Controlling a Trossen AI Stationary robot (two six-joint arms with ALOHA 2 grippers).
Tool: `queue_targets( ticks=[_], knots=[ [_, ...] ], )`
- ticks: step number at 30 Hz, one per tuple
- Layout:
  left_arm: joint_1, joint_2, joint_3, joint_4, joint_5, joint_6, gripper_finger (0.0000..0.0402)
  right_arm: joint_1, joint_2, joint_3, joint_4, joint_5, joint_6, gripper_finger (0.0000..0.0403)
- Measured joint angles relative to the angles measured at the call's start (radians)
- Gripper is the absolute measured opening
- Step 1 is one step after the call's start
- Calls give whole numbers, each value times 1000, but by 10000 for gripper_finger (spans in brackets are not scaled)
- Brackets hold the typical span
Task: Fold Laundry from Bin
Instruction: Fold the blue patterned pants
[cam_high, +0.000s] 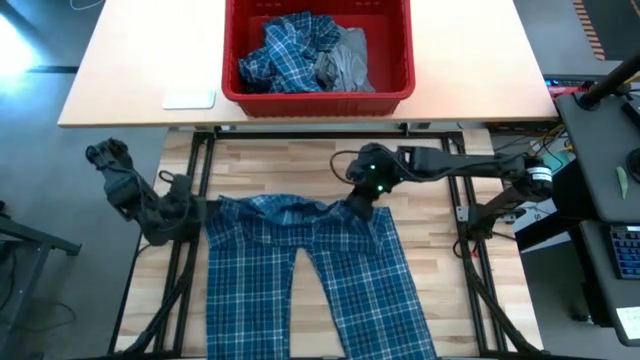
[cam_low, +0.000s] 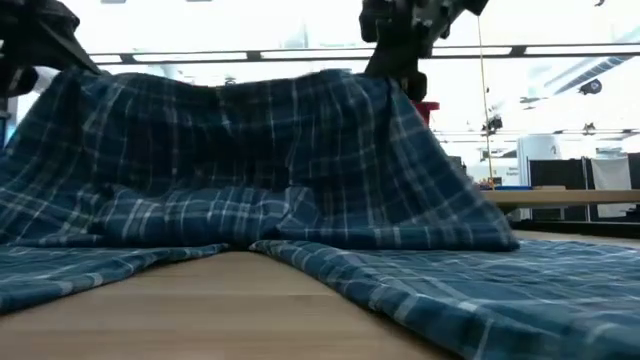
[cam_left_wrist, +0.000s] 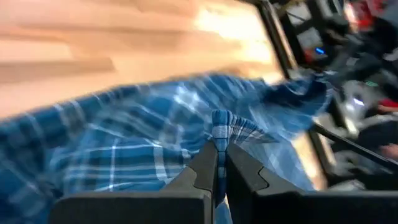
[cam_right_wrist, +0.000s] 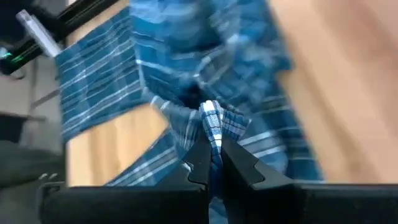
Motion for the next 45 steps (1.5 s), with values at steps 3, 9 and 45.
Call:
queue_targets(
  ticks=[3,9,45],
  knots=[
    [82,47,-18,-61,18,-18,0,-29,0,-11,0,137,0,13],
    [303,99,-182,236,17,174,0,-125,17,-80,-1,266,63,13],
    [1581,886,27,811,733,1428,0,-265,456,128,163,409,259,13]
  ],
)
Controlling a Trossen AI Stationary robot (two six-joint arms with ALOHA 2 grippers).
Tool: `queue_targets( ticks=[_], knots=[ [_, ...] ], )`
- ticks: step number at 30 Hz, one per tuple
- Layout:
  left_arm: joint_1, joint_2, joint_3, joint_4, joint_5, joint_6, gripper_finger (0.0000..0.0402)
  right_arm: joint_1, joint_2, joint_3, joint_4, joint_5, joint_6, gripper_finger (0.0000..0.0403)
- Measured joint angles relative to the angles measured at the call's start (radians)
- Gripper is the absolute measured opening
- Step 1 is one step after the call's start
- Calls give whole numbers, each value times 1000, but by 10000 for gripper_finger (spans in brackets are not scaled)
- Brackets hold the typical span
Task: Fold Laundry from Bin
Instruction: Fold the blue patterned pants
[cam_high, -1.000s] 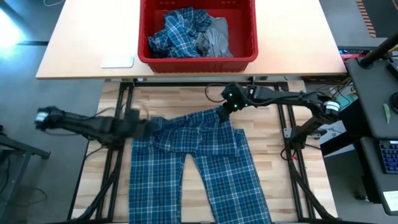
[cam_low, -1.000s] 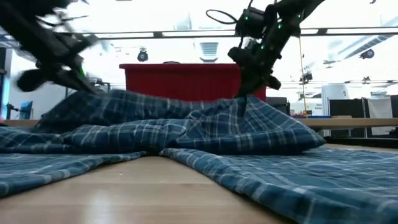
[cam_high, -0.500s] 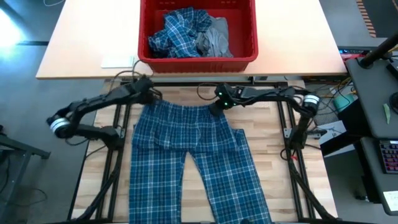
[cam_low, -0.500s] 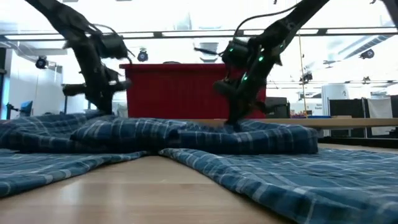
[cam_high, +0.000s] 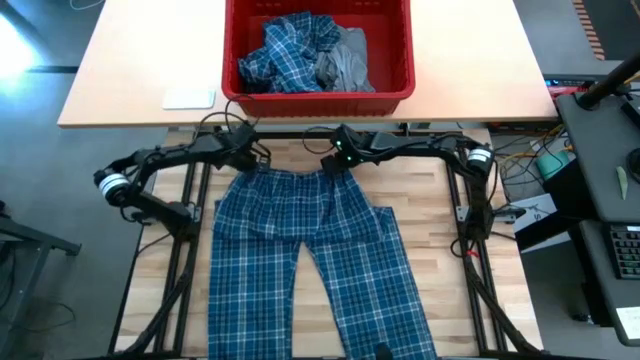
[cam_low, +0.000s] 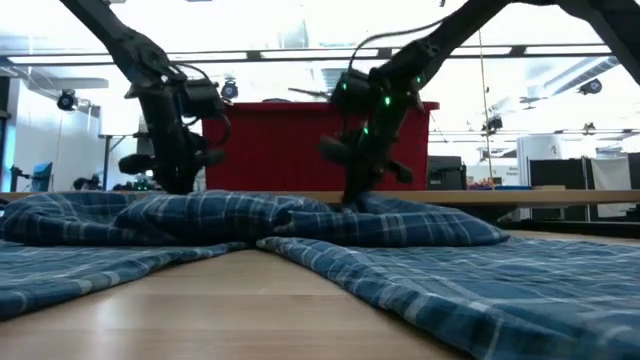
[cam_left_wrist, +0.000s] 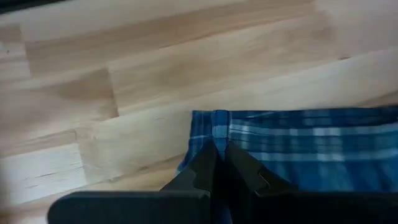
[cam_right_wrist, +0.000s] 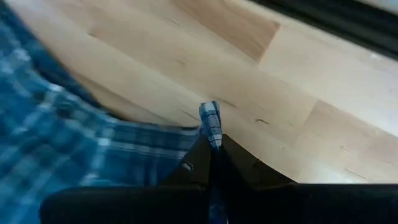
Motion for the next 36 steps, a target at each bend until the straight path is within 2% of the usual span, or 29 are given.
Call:
queue_targets(
  ticks=[7,10,17,21,25,28,34,36],
  knots=[
    [7,-89,-18,-67,-19,-9,0,-10,-33,46,-117,42,62,13],
    [0,-89,-30,-45,-5,-49,0,-10,-27,46,-111,14,104,13],
    [-64,-87,-7,40,128,-140,0,43,-30,47,93,-160,179,13],
    [-91,-90,30,68,225,-171,0,70,-31,47,234,-214,217,13],
    [-118,-97,44,166,324,-220,0,95,-31,47,316,-220,233,13],
    [-127,-113,23,270,360,-257,0,106,-31,45,339,-218,223,13],
    [-140,-135,-99,469,365,-359,0,115,-19,35,368,-196,225,13],
    [-162,-135,-150,550,339,-401,0,119,-1,21,397,-184,248,13]
  ],
)
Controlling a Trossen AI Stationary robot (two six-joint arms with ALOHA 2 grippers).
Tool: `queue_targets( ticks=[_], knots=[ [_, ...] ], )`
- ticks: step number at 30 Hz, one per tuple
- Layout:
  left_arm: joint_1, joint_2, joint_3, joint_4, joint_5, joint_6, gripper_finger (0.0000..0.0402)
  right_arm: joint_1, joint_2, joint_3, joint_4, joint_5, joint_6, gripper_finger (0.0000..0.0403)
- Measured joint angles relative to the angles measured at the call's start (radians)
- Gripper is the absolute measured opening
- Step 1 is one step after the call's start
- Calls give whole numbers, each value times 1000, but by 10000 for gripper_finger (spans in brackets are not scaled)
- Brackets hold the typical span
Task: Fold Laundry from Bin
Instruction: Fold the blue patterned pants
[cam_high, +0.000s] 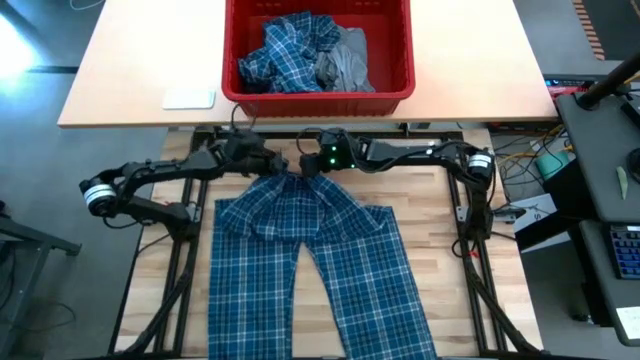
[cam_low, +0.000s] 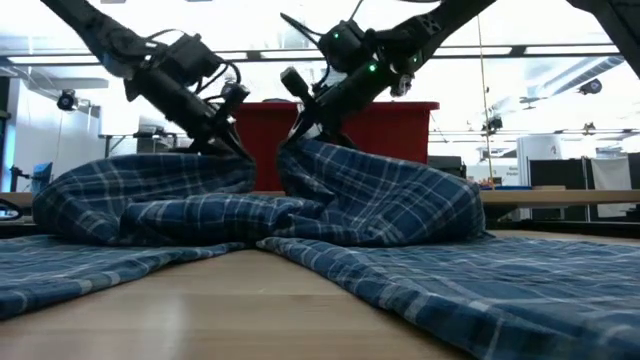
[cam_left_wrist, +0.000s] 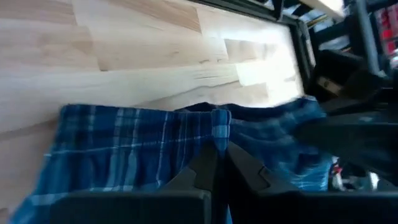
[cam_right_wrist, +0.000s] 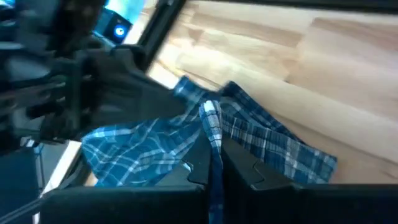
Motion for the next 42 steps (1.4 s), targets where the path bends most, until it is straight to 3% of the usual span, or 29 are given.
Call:
queue_targets(
  ticks=[4,10,14,19,26,31,35,42],
  knots=[
    [-52,21,-90,172,-91,-77,0,13,64,-18,58,57,52,13],
    [-101,96,-151,293,-129,-167,0,37,161,-17,193,57,138,13],
    [-109,171,-155,333,-130,-219,0,46,184,-17,229,52,205,13],
    [-110,229,-110,345,-140,-230,0,55,167,-17,141,94,175,13],
    [-108,267,-61,336,-136,-217,0,54,157,-17,143,105,159,13],
    [-106,198,-115,321,-130,-252,0,56,157,-17,150,108,159,13],
    [-105,77,-197,280,-163,-261,0,63,157,-17,268,108,157,13],
    [-94,-175,-270,-9,-245,-179,0,86,276,136,337,75,124,13]
  ],
)
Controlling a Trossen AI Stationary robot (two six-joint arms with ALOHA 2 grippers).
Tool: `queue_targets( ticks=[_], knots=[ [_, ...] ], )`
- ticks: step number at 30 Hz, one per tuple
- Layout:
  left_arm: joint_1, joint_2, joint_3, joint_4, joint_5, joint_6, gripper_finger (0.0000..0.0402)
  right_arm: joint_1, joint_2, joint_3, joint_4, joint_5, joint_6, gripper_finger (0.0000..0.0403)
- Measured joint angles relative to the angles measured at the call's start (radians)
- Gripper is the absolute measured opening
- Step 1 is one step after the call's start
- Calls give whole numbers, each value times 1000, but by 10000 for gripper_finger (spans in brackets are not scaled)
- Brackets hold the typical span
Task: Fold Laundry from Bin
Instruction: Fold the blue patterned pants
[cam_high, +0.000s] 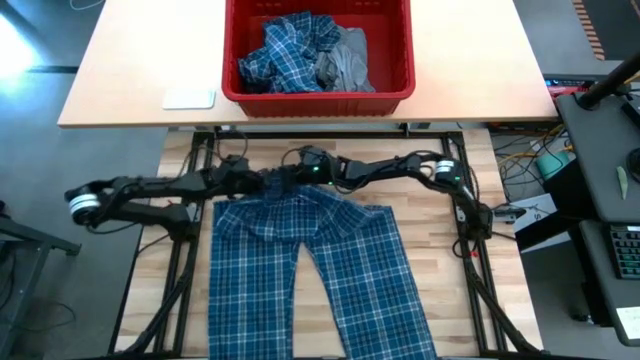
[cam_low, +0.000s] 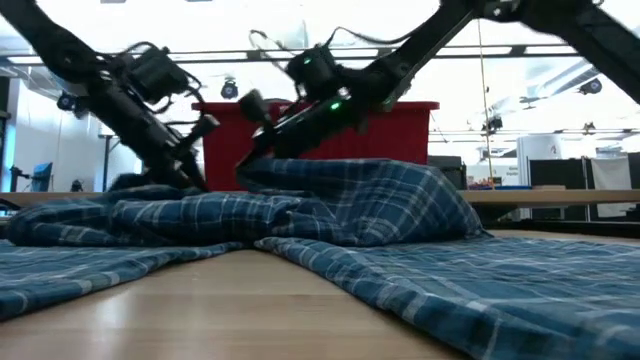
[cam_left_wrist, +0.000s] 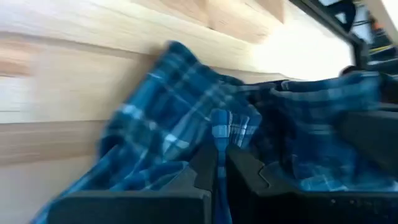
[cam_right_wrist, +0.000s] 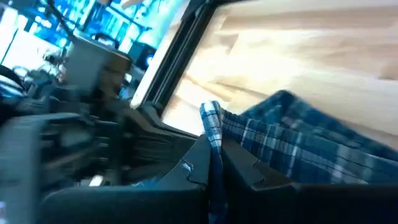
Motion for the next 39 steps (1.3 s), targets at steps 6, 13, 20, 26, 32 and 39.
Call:
queue_targets(
  ticks=[6,13,20,26,32,39],
  knots=[
    [55,-145,39,-297,-94,133,0,42,156,259,-52,-32,-26,13],
    [102,-165,93,-564,-227,198,0,50,317,536,-72,7,-37,13],
    [122,-154,24,-526,-159,170,0,48,470,742,-105,3,47,13],
    [163,-239,10,-521,-134,168,0,50,497,781,-112,-2,101,13],
    [184,-305,-13,-517,-74,173,0,46,497,781,-112,-7,99,28],
    [186,-367,-72,-508,-1,128,6,30,497,780,-124,-46,117,140]
  ],
)
